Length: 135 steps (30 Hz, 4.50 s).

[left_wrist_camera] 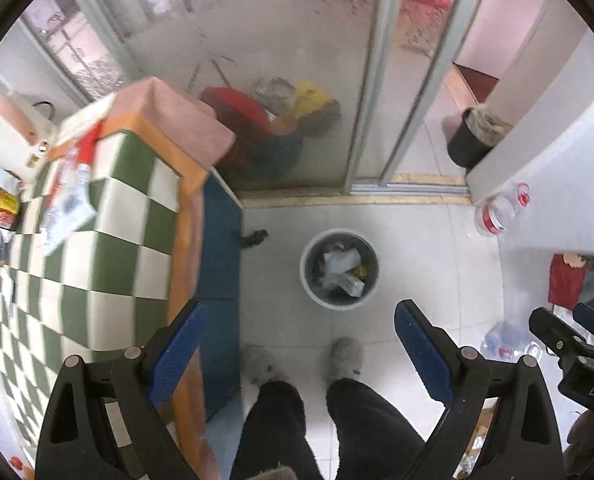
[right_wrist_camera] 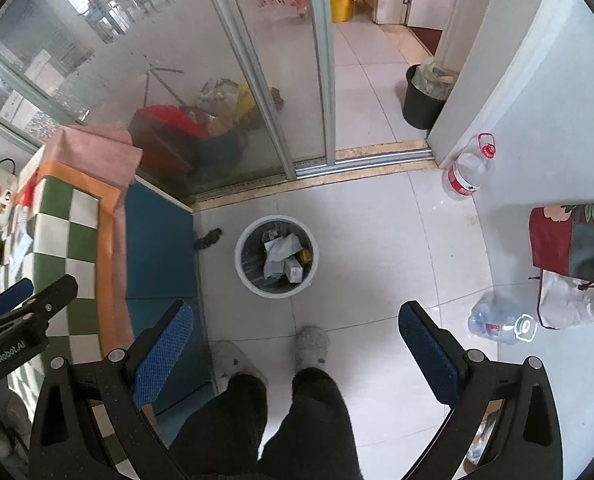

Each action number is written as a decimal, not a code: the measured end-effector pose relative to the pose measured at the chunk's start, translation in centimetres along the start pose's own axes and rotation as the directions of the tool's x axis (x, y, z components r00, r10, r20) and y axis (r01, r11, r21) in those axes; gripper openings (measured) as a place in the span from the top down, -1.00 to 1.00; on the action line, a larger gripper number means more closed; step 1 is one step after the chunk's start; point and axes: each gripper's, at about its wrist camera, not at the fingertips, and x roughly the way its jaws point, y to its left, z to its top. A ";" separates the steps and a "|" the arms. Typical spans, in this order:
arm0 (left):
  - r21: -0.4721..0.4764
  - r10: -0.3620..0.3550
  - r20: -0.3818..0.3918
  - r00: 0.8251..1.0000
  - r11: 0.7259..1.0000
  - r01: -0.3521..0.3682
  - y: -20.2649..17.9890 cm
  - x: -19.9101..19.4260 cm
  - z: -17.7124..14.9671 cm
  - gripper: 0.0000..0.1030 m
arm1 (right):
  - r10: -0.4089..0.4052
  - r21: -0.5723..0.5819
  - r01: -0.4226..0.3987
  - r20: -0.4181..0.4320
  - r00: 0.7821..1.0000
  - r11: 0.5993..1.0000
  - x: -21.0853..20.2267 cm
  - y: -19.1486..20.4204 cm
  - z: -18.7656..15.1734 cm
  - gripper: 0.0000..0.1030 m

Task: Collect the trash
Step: 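Grasp the white salt packet with the left tool while the right tool grasps the red sugar bag, then carry the salt packet and sugar bag to the trash bin, then open both tools over the bin to drop the packet and bag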

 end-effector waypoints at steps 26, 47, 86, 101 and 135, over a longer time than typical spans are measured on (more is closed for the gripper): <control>-0.711 0.408 -0.253 0.877 0.537 -0.455 52.2 1.5 -11.2 -0.86 | 0.197 -0.384 -0.253 -0.181 0.964 0.888 14.3 53.5 8.9 -1.00; -0.883 0.171 -0.161 0.972 0.414 -0.219 65.2 10.1 -14.8 -0.50 | 0.016 -0.548 -0.015 -0.003 1.000 0.836 17.5 63.8 5.0 0.63; -0.335 0.000 0.056 0.998 0.942 0.019 23.2 4.9 3.3 0.80 | 0.154 -0.108 -0.142 0.117 0.981 0.984 7.2 20.6 8.5 0.87; -0.070 -0.118 -0.395 0.911 0.993 0.098 1.3 41.4 2.2 0.80 | 0.117 0.129 -0.073 -0.373 0.920 0.989 42.8 -0.2 -0.6 0.87; -0.022 -0.020 -0.383 0.923 1.000 0.013 -2.7 46.3 0.6 -0.85 | -0.061 -0.101 0.036 -0.247 0.967 0.994 47.5 -2.5 1.8 -1.00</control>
